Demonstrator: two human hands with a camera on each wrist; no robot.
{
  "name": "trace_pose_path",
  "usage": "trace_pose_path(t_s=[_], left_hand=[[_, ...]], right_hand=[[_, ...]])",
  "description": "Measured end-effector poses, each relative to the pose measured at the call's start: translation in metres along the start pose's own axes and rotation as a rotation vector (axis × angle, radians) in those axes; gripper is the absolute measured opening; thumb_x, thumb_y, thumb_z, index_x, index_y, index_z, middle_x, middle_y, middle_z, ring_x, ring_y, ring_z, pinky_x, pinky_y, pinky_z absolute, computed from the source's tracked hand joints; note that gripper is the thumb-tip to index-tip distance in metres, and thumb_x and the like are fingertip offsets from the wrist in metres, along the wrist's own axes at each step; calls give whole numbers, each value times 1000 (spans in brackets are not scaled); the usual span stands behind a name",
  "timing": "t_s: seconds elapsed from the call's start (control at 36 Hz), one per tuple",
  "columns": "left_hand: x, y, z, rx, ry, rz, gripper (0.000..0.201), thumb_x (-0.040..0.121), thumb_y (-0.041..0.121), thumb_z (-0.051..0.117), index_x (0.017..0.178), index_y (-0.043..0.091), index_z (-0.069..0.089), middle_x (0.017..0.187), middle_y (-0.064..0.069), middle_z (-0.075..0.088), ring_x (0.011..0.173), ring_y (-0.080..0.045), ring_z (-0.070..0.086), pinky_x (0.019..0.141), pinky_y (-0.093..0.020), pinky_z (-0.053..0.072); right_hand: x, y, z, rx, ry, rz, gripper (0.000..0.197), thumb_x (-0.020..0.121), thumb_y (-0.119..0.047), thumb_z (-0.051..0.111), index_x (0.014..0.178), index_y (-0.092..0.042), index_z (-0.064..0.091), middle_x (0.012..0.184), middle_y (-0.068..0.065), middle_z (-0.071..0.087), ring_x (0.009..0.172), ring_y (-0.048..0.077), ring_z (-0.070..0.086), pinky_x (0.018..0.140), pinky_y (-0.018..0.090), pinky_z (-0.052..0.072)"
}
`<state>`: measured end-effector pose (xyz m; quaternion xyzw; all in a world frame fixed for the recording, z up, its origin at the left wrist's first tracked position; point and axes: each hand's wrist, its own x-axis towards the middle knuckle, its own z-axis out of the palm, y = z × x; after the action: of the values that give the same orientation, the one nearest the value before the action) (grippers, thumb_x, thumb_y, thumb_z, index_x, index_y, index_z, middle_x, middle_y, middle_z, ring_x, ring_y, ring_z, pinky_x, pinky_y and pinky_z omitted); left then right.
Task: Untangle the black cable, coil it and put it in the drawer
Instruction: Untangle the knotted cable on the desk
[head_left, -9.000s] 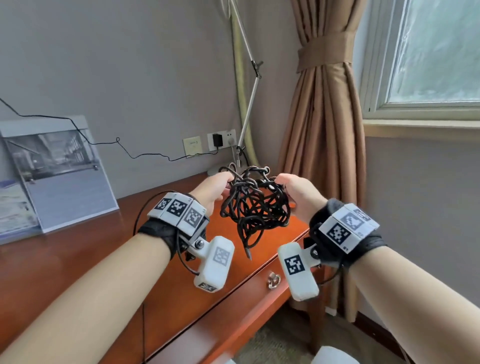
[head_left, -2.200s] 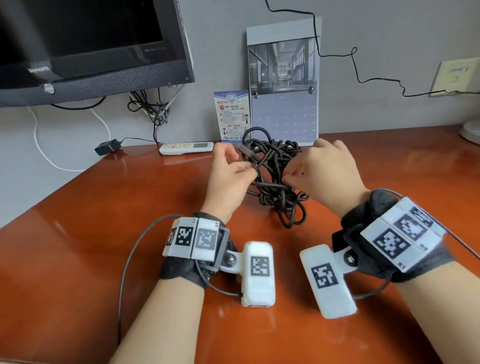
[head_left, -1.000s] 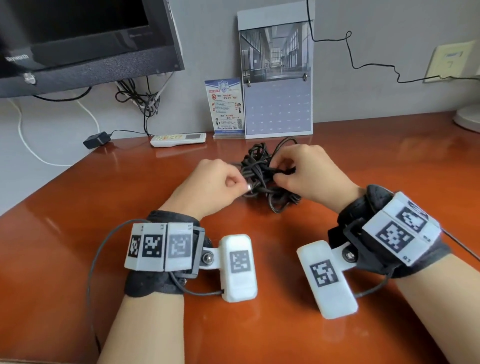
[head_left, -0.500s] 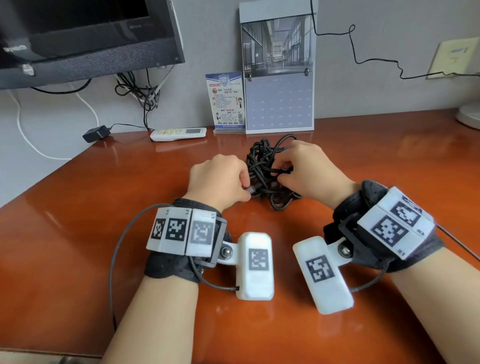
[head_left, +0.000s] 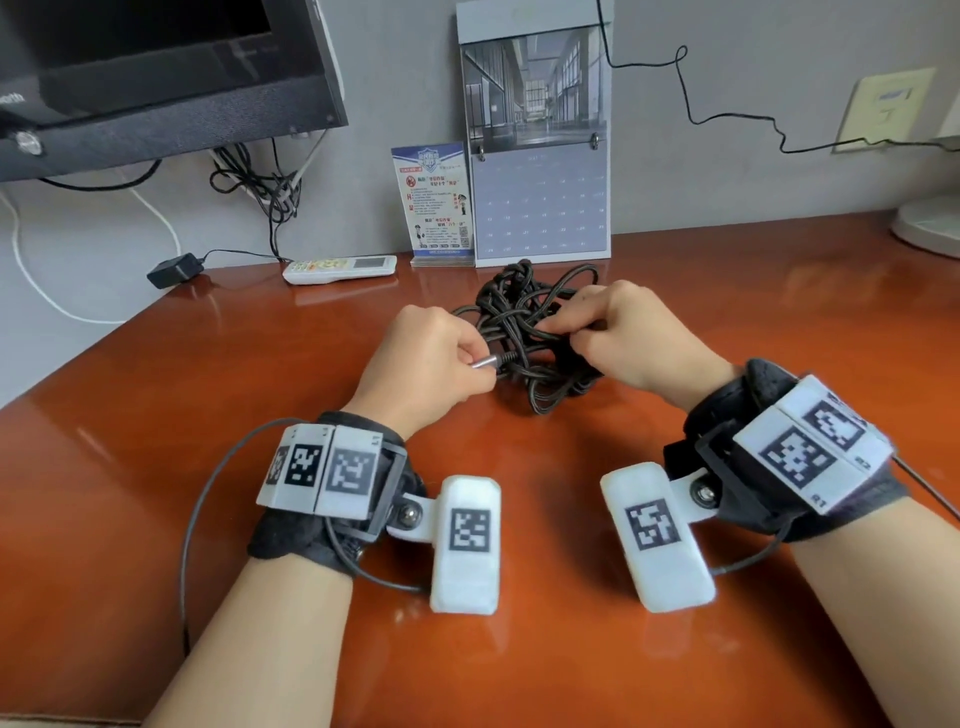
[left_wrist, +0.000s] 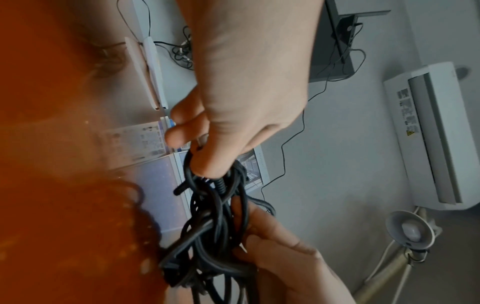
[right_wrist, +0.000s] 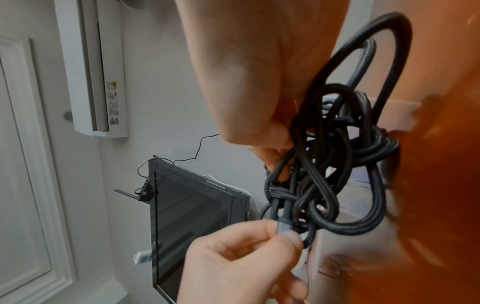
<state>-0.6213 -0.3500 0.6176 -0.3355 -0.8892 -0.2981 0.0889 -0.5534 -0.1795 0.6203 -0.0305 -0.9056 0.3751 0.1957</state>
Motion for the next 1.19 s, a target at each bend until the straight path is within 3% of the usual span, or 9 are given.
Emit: trace_pose_path(t_s=[0.08,0.19,0.36,0.44,0.56,0.75,0.86,1.08,1.19], left_hand=[[0,-3,1,-12,59,43,5,72,8,72,72,12,74,58,4,61,55,-4,56,61,-24,50],[2,-2,0,50,101,163,7,72,5,70,72,9,76,60,4,55,56,-12,51,57,-21,39],[1,-6,1,66,84,262,13,67,11,64,68,8,76,59,-6,59,56,-27,54,55,-36,48],[2,-7,3,53,74,264,7,70,7,69,69,7,76,60,-7,59,56,-26,53,54,-36,47],[3,-3,8,73,27,266,17,71,16,63,66,3,73,60,-8,59,57,-27,54,55,-35,46],[7,-4,13,-108,117,38,10,77,6,73,84,13,77,73,3,68,63,-3,61,73,-25,53],[8,2,16,-82,98,-87,15,82,19,61,79,17,76,86,2,74,85,-14,66,82,-30,53],[20,4,18,-24,20,-248,25,79,35,65,57,22,62,100,-3,53,92,-20,55,80,-32,47],[26,5,14,-19,-4,-306,33,71,39,69,55,14,54,84,-6,59,84,-29,60,65,-31,47]], right_hand=[[0,1,3,98,20,13,42,79,13,47,98,-11,75,77,-16,57,79,7,56,77,10,40],[1,4,6,78,44,-19,35,83,12,50,98,-8,75,71,-18,52,66,-1,50,67,1,33],[1,2,6,-17,55,-80,25,86,5,58,95,-9,76,70,-20,52,63,-11,52,65,-4,32],[1,1,8,-49,47,-65,28,85,5,57,93,-13,77,72,-22,53,72,1,53,70,1,34],[-2,-6,11,-70,-13,-94,35,80,9,51,91,-12,77,74,-20,53,86,15,56,86,24,43],[-1,-3,12,-96,28,-79,36,85,9,49,95,-12,76,74,-18,51,84,12,51,78,14,34],[2,-10,16,-239,-37,-130,38,83,12,43,99,-3,74,94,13,69,95,29,60,82,22,42],[13,-29,13,-501,-201,-46,39,84,9,39,100,-9,71,99,13,63,78,30,58,72,32,48],[12,-48,-1,-761,-347,-73,18,90,4,39,91,-11,50,74,4,41,54,11,30,49,22,32]])
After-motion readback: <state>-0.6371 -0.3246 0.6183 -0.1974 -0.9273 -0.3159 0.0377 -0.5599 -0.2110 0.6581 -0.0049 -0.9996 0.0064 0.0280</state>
